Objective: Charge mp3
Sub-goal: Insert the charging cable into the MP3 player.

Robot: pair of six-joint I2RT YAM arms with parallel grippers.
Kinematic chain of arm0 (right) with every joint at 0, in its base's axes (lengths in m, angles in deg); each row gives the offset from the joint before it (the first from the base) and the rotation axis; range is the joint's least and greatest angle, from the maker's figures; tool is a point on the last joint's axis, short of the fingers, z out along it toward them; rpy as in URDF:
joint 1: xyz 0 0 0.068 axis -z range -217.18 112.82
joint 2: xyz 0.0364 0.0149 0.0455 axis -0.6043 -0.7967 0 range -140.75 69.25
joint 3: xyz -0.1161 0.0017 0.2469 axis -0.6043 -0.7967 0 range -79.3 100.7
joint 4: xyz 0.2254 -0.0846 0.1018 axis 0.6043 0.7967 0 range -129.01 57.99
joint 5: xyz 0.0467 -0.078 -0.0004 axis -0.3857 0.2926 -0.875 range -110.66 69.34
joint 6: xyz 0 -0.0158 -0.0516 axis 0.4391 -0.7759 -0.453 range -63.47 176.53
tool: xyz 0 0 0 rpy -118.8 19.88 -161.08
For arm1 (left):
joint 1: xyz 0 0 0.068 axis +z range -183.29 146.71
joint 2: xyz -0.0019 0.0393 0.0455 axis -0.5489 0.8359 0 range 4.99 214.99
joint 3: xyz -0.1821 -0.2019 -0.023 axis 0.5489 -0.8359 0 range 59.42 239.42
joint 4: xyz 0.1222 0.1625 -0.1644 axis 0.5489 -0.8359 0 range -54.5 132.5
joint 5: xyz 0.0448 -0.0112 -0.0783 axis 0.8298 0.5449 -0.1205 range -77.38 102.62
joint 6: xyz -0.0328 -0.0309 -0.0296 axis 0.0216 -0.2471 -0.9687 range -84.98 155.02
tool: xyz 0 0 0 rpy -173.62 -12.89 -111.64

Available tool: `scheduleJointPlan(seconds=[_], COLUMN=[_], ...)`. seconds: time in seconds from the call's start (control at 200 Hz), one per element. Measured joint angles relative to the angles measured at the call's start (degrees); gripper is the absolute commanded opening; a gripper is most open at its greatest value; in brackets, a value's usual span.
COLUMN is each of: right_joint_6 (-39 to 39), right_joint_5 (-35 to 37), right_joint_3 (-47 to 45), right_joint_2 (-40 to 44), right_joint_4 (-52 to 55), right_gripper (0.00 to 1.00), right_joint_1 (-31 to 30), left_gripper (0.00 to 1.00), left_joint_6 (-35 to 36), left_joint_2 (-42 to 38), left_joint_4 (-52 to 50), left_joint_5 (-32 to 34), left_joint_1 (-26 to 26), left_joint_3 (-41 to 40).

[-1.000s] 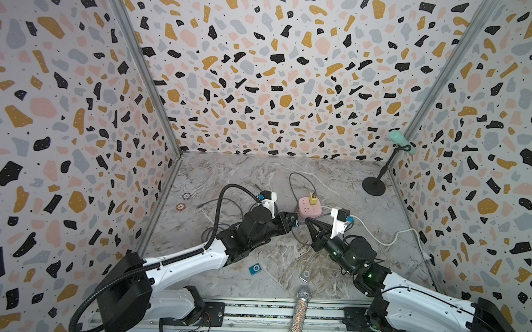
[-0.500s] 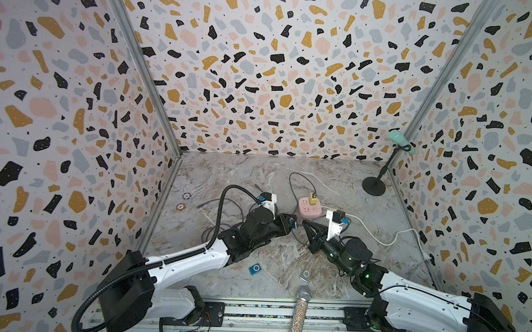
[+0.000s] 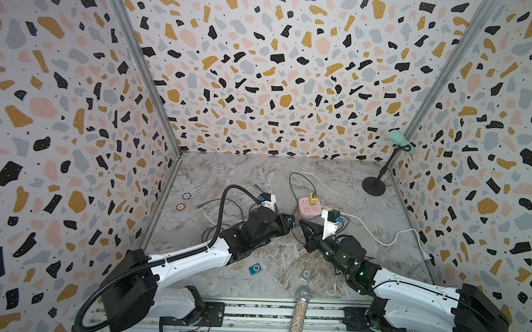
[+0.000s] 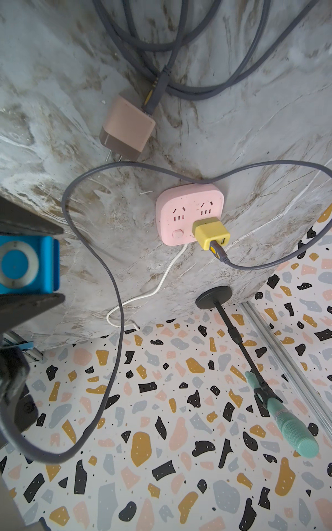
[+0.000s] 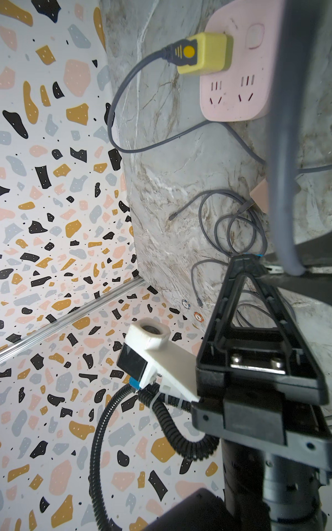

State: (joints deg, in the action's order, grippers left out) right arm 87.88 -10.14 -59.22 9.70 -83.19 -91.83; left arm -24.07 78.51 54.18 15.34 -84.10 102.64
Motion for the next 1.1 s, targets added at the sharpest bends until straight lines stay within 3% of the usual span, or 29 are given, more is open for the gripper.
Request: scheduleJointPlan(seconds=[0.22,0.441,0.616,0.891,1.096], right_joint_6=[0.1,0.7,0.7,1.0,1.4], right_joint_5=[0.2,-0.4,-1.1,-4.6,-8.9], right_joint_3=[0.0,-0.2,-1.0,-1.3,-1.2], right_joint_2=[0.0,0.8,2.5,8.2,13.2], right_joint_4=[-0.9,2.4,5.8,9.8,18.8], right_gripper=[0.04,0.33,0.47,0.59,0.63], right_joint_1=[0.1,-0.1,-0.1,-0.1,-0.1], left_gripper=[0.06,0.06,0.06,0.06,0.06], left_joint_6=[0.7,0.6,0.5,2.0,7.1], left_joint_2=[0.3,0.1,-0.6,-0.7,-0.5], left_joint_4=[-1.1,2.4,5.5,5.1,-1.4], left_joint_5=[0.5,0.4,0.4,2.9,6.5], left_joint_1=[0.0,-0.6,-1.0,-0.2,3.0], left_joint_3=[1.4,1.7,1.8,1.8,6.3])
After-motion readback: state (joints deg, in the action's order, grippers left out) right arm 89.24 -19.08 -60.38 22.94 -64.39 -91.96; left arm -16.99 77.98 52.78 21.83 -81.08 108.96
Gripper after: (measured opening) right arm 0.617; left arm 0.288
